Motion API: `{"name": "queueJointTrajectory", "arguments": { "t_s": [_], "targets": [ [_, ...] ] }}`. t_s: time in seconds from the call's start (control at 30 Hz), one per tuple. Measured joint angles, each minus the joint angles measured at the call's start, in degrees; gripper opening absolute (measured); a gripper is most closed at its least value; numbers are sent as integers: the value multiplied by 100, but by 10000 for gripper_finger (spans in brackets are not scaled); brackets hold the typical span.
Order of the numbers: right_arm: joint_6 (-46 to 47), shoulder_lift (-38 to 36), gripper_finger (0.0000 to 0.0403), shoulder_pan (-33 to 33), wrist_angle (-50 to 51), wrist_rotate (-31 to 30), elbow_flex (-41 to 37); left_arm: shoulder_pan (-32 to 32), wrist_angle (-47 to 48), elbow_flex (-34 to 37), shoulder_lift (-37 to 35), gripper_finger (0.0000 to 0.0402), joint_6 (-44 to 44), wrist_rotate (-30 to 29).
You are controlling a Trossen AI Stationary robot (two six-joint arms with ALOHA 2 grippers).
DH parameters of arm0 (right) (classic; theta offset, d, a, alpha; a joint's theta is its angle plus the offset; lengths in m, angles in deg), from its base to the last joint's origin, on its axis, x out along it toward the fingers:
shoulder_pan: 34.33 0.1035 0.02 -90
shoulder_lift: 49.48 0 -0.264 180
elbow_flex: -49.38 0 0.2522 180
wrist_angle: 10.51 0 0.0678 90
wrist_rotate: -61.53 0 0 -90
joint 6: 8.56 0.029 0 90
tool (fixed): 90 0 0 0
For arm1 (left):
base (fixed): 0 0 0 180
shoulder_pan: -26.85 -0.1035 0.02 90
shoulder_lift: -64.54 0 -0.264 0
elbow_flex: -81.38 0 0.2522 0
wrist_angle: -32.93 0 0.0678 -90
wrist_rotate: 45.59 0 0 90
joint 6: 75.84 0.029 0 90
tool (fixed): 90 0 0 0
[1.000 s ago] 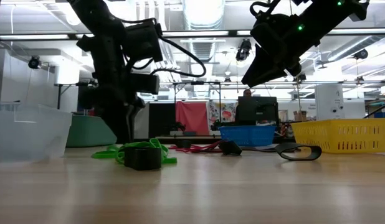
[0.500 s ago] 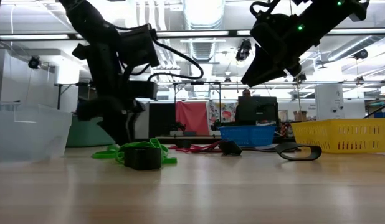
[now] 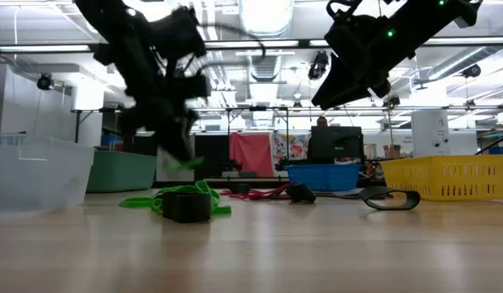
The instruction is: Sort rubber bands into baskets
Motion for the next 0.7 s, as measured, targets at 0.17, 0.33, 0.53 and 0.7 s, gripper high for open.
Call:
{"name": "queueJointTrajectory", "arguments": {
  "t_s": [0.17, 0.33, 0.53, 0.7],
  "targets": [
    [-477, 0, 150, 0, -988, 93, -197, -7, -802, 0, -495, 0, 162, -2],
    [-1105, 0, 150, -1, -2685, 812, -648, -4, -1660, -2, -839, 0, 363, 24],
    [-1375, -2, 150, -2, -3809, 951, -992, 0, -2634, -9, -926, 0, 379, -115],
    [-1307, 0, 150, -2, -3892, 1408, -971, -2, -3400, -9, -679, 0, 602, -457]
  ]
}}
